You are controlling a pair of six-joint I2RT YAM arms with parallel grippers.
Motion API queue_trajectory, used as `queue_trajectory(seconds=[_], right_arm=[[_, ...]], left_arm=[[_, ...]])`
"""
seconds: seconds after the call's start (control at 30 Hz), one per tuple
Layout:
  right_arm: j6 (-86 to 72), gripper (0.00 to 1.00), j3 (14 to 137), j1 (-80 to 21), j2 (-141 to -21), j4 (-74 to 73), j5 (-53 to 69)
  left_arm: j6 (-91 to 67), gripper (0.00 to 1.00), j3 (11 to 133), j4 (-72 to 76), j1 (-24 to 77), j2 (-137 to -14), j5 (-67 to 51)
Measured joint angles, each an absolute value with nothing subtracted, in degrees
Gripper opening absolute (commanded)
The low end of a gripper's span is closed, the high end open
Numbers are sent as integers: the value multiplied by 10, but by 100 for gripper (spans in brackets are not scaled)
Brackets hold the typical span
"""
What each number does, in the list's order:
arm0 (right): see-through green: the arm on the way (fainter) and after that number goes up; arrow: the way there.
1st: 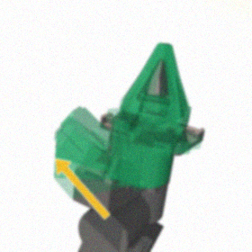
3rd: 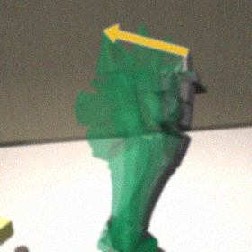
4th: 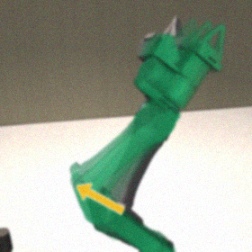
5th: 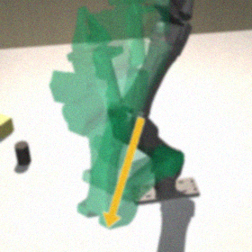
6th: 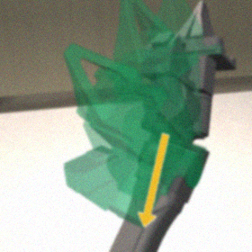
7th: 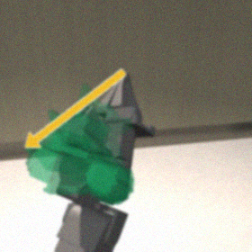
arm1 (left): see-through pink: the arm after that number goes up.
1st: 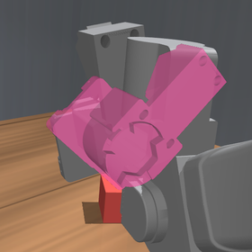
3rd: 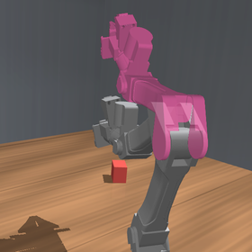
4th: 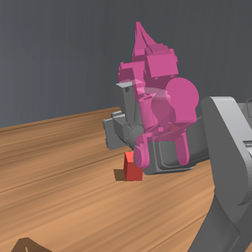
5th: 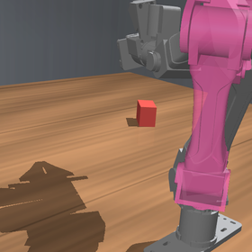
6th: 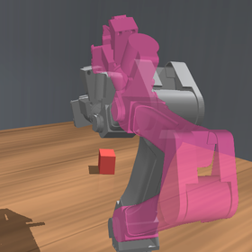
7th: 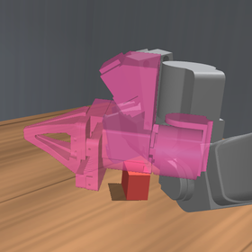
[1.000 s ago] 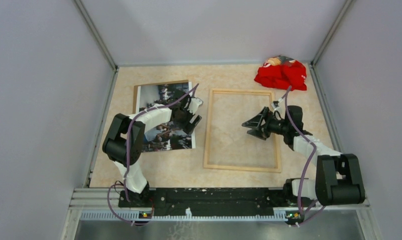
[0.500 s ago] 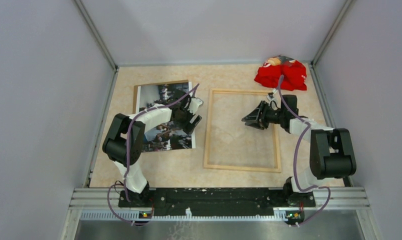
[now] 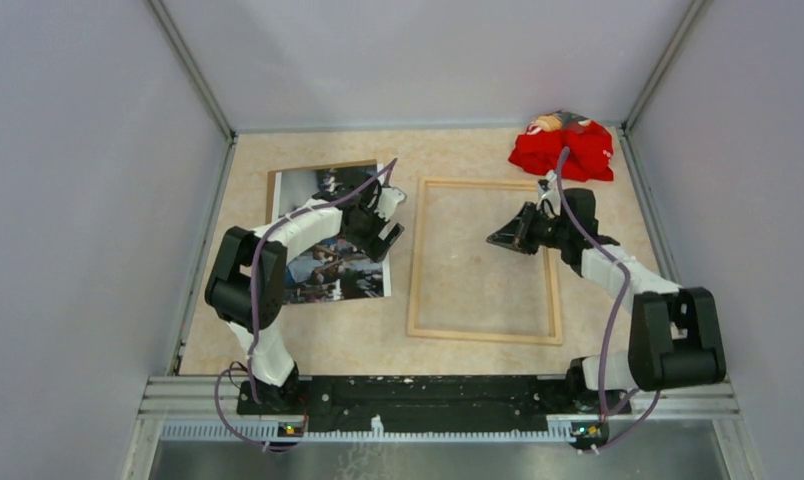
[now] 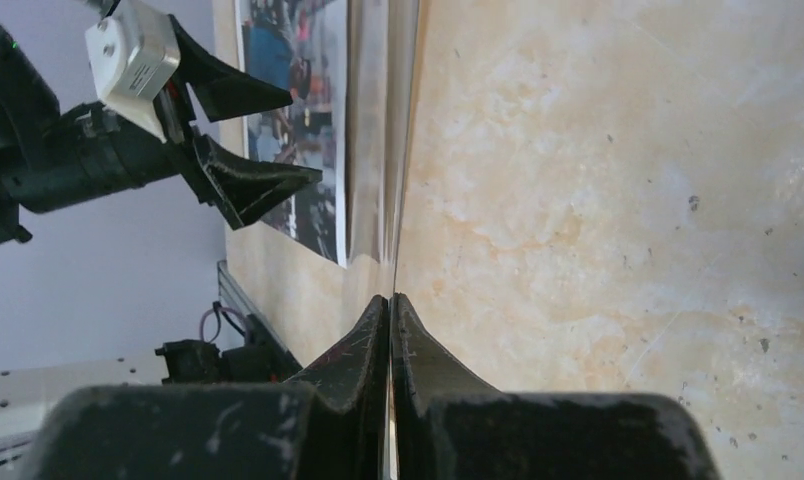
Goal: Put the photo into the frame
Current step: Place the photo frame item in the photo frame.
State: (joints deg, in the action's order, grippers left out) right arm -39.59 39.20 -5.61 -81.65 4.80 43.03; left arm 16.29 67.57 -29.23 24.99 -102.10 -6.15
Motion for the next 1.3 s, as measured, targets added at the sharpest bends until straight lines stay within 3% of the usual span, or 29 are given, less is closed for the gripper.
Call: queue_trajectory(seconds=[0.4,1.3], right_arm=[[-307,0,458,-58,-725,-119,321],[-237,0,457,-23,-729,-166,240]], left_arm=[[158,98,741,-320,226,-1020,-68],[154,98,738,-330,226,-1020,-83]])
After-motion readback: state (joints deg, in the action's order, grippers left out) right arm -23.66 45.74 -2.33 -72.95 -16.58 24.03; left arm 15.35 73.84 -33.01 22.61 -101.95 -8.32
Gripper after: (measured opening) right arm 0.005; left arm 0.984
